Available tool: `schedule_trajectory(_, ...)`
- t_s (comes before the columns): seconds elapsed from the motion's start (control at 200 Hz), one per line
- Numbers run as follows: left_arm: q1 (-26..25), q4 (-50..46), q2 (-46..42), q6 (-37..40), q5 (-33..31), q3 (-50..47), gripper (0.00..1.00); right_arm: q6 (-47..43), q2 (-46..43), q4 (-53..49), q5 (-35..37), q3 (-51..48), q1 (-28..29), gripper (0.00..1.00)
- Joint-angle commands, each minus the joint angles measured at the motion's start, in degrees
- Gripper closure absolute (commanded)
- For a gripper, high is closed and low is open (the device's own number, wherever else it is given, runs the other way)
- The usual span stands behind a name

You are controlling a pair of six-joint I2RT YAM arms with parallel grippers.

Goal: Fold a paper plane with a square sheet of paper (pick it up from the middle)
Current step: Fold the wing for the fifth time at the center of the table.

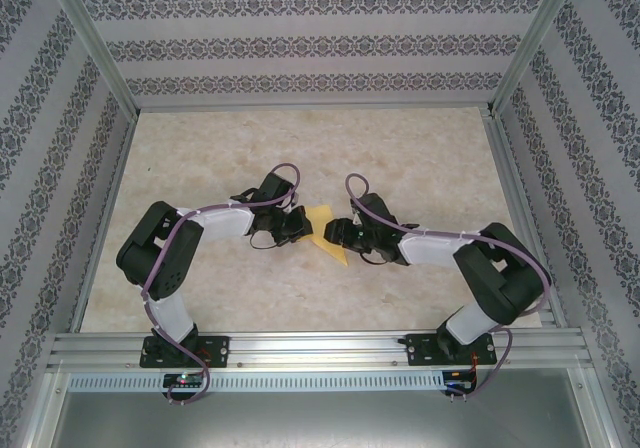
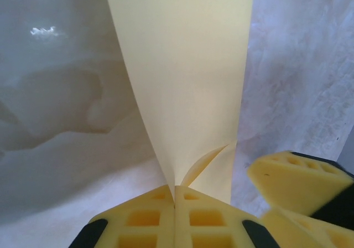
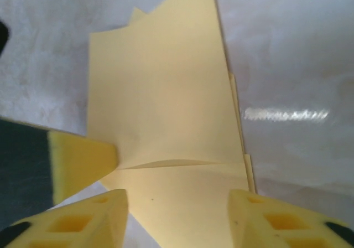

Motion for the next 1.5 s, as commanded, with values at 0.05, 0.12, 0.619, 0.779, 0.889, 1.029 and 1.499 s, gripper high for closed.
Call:
schedule_trajectory(0.05,-0.95,-0.21,-1.34,-0.77,-0.73,0.95,0.98,-12.84,-7.42,-2.13,8.74,-2.50,1.49,0.36)
schedule_trajectory(0.12,-1.08,-1.32,-1.66,-0.91,-0.80,1.66,0.98,-18.29,-10.57,-2.32,14.39,-4.00,4.34,0.35)
schedule_trajectory(0.619,-1.53,-5.03,-1.86,-1.74,-1.38,4.54,0.98,-43.63,-5.23,9.26,28.28,-6.57,17.87,0.35)
schedule_trajectory(0.779,-1.58,-6.08,-1.84,-1.97,-1.58,5.22,0.98,-46.61,-0.58,11.99,30.13,-5.49,18.53,0.40)
schedule_trajectory(0.889,-1.64,-6.54,-1.85,-2.30,-1.64,5.50,0.98,-47.96,2.46,14.27,31.75,-5.36,18.98,0.45)
schedule_trajectory(1.029,-1.66,-7.00,-1.99,-2.63,-1.80,5.79,0.98,-48.29,5.93,15.20,33.87,-3.74,18.99,0.58)
schedule_trajectory(1.499,-1.66,-8.55,-2.02,-2.28,-2.55,6.31,0.98,-47.93,6.71,20.13,33.27,-5.13,18.99,0.76)
